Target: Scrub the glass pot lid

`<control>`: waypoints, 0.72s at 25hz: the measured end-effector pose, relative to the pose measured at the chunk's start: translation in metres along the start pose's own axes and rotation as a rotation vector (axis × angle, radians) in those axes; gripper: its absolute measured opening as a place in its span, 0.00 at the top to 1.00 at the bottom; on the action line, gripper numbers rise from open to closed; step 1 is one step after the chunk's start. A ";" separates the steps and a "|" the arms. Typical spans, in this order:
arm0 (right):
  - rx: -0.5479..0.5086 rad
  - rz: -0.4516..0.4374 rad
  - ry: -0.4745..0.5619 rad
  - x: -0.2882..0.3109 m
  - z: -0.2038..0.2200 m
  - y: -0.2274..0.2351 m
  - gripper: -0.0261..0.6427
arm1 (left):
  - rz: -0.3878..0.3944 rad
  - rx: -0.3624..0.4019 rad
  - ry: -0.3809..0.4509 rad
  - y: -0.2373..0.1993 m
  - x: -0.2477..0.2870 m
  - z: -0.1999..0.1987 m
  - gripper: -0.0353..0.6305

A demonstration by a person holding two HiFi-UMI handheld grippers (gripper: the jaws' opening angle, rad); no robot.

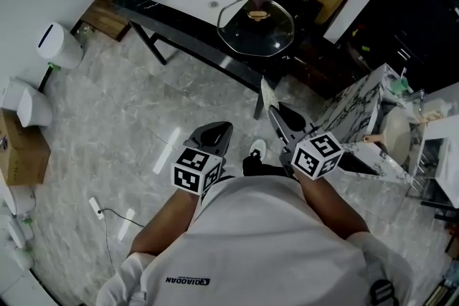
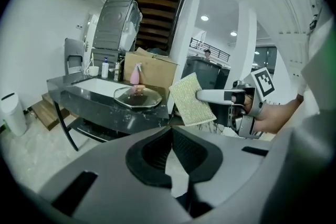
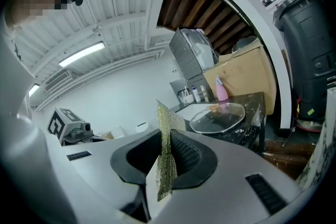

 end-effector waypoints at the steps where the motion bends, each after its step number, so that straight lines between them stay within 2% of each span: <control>1: -0.001 -0.001 0.004 0.006 -0.008 0.010 0.86 | -0.002 0.011 0.005 -0.005 0.010 -0.014 0.92; 5: 0.001 -0.017 0.005 0.026 -0.034 0.047 0.86 | 0.006 0.039 0.016 -0.017 0.051 -0.058 0.92; 11: -0.050 -0.035 0.013 0.053 -0.070 0.096 0.86 | 0.012 0.076 0.025 -0.029 0.111 -0.106 0.92; 18: -0.039 -0.017 -0.002 0.069 -0.079 0.137 0.86 | 0.027 0.085 0.005 -0.042 0.151 -0.128 0.92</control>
Point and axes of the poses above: the fingertips, and each gripper's own axes: x forward along the fingers, y to its right, z out of its underside, the point moved 1 cm from there along -x, backward along the fingers, and after that the axes turned 5 degrees about -y, right-handed, at the moved point
